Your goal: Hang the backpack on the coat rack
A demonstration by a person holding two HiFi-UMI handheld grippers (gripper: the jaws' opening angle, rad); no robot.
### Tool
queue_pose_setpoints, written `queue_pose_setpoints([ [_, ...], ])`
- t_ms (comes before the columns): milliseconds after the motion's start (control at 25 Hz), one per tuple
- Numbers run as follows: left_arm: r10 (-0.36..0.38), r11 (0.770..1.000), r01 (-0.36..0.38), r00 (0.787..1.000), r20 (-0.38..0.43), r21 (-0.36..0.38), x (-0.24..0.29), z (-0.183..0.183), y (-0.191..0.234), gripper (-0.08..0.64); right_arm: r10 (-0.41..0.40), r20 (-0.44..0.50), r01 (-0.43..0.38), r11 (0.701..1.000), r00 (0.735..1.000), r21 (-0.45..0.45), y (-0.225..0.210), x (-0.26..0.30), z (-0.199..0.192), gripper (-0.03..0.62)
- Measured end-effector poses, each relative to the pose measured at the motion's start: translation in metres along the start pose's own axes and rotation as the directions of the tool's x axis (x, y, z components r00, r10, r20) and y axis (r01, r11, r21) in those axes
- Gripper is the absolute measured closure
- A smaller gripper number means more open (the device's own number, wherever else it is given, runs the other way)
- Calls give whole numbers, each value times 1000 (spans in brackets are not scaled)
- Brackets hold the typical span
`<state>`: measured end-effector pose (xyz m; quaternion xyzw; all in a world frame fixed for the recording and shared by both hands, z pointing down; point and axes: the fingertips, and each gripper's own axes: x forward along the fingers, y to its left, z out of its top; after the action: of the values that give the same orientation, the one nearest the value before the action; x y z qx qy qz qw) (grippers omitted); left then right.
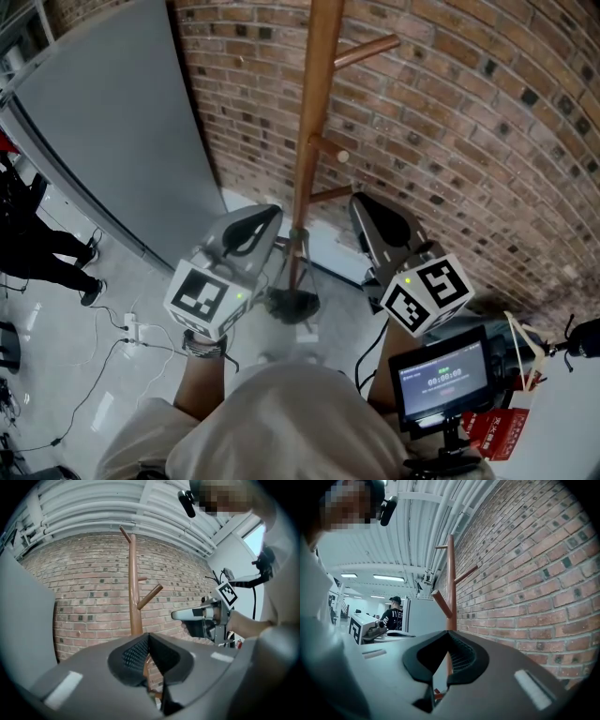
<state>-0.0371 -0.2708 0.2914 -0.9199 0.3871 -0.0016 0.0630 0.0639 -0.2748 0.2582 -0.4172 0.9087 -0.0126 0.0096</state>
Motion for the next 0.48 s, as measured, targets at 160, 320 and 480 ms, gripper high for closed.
queue_pose_setpoints([
  [160,1,1000,-1,1000,-6,-3,0,-2,0,560,-1,6,1,1000,1000,14,0,0,-1,592],
  [320,3,1000,-3,1000,-5,-5,0,-3,1,560,8,10,-8,1000,1000,25,1,2,-2,592],
  [480,10,1000,-10,1000,-8,-7,-1,-3,1,560,15,11,-15,999,1000,36,0,3,-3,592],
])
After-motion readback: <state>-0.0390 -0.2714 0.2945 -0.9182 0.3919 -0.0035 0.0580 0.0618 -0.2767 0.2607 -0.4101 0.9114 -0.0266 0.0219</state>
